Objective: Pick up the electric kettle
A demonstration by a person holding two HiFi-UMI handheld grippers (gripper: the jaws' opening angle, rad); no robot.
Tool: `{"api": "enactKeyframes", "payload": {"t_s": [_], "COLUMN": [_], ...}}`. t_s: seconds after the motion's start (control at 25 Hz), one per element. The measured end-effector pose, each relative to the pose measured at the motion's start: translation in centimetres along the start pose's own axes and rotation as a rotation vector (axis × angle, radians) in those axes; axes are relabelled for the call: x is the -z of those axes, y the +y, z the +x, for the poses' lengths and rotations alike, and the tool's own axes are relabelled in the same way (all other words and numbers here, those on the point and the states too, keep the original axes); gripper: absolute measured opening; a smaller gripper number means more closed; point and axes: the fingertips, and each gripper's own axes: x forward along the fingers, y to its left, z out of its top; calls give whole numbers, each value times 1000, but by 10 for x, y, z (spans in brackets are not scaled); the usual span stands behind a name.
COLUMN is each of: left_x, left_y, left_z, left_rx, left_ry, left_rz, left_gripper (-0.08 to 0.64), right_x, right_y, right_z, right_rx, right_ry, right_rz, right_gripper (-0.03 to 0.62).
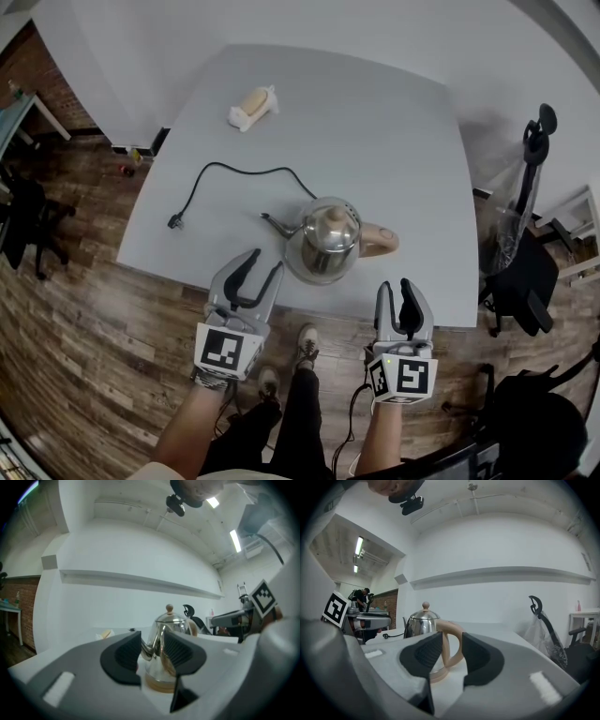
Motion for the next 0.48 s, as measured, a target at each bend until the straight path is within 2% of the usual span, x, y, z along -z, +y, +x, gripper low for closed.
{"api": "enactKeyframes", "payload": {"t_s": [0.12, 0.32, 0.48], "left_x": [8, 24, 16], "left_y": [2, 15, 15], "left_z": [3, 7, 16], "left_rx": [-2, -6, -41], "left_ry": [7, 26, 8], "left_rz": [-9, 46, 3], "left_gripper": [172, 180, 186], "right_x": [8, 15, 21], "right_y": [-1, -2, -7], "right_z": [3, 13, 17], "right_rx": [2, 4, 11], "right_ry": [7, 17, 27], "right_rz": [2, -1, 3], "right_gripper": [135, 135, 135]}}
